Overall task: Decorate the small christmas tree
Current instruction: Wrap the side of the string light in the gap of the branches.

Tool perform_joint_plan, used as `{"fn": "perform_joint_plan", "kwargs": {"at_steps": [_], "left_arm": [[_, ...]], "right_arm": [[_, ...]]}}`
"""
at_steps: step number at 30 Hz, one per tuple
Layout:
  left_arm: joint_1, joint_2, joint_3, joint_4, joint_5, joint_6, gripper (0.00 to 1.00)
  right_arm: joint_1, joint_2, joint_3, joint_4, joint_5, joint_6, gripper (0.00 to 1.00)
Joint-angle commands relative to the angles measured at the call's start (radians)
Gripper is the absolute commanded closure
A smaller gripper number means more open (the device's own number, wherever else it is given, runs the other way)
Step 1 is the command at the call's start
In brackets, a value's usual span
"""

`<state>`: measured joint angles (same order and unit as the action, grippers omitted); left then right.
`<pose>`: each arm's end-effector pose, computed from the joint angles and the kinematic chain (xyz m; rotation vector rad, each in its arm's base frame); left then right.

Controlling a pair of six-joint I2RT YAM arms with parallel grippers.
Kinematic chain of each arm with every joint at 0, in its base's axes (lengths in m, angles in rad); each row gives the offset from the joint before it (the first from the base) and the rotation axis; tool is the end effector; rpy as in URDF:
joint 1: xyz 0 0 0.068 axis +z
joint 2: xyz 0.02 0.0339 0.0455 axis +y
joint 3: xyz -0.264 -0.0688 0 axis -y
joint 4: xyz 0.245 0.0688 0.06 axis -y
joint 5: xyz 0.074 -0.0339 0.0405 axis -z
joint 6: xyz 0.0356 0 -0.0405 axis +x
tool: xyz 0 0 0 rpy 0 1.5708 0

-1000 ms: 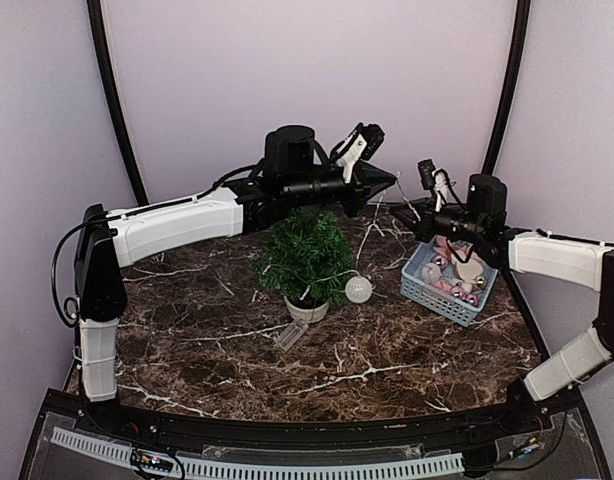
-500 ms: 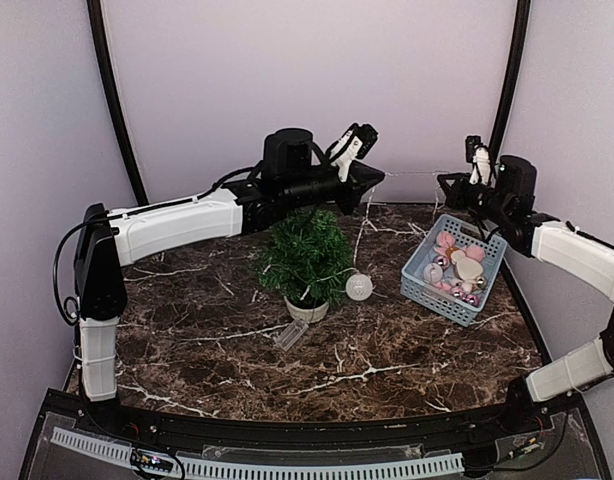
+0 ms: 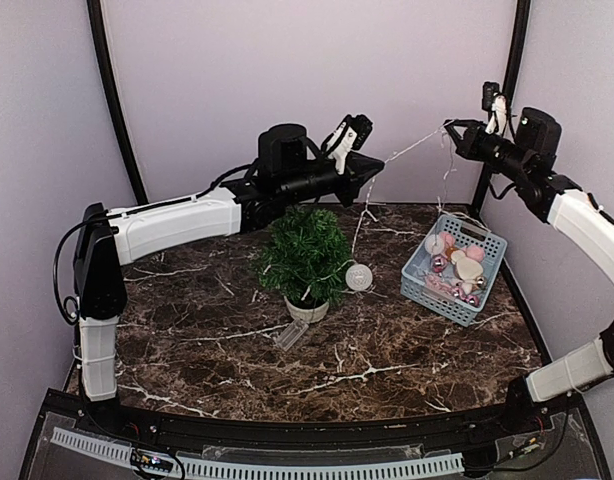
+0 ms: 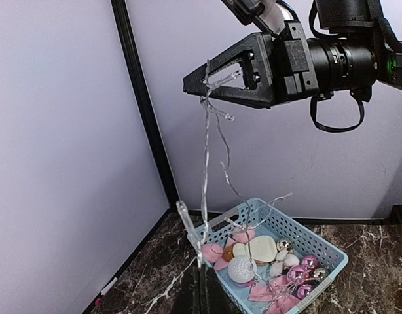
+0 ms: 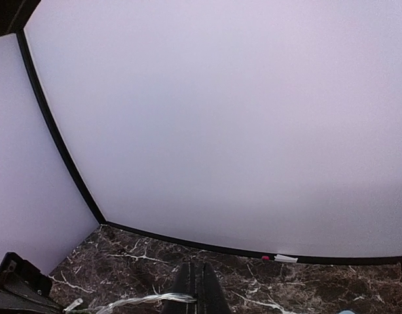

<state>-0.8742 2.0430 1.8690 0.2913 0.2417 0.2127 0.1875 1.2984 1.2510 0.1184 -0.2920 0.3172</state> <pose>0.3140 -0.3887 0.3780 0.9404 1.1649 -0.7122 0.2971 0.0668 0.4238 -0.1406 1.5284 0.6223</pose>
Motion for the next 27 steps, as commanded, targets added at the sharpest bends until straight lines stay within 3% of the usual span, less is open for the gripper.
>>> {"fn": "perform_joint_plan", "kwargs": {"at_steps": [1,8,18,22,24,27], "left_arm": [[0.009,-0.066,-0.016,0.024,-0.005,-0.013,1.0],[0.021,-0.062,-0.021,-0.001,-0.113,0.008,1.0],[0.041,-0.056,-0.052,-0.053,-0.108,-0.006,0.95],[0.041,-0.076,-0.052,-0.065,-0.083,-0.015,0.76],[0.042,-0.095,-0.055,-0.075,-0.075,-0.02,0.53],[0.041,-0.13,-0.069,-0.088,-0.059,-0.03,0.39]], "right_arm": [[0.026,0.034,0.074,0.022,-0.1,-0.016,1.0],[0.093,0.108,0.136,-0.062,0.002,-0.036,1.0],[0.143,0.261,0.248,-0.068,0.028,0.071,1.0],[0.173,0.326,0.336,-0.086,0.052,0.08,1.0],[0.185,0.357,0.382,-0.106,0.073,0.078,1.0],[0.2,0.401,0.442,-0.115,0.086,0.069,1.0]]}}
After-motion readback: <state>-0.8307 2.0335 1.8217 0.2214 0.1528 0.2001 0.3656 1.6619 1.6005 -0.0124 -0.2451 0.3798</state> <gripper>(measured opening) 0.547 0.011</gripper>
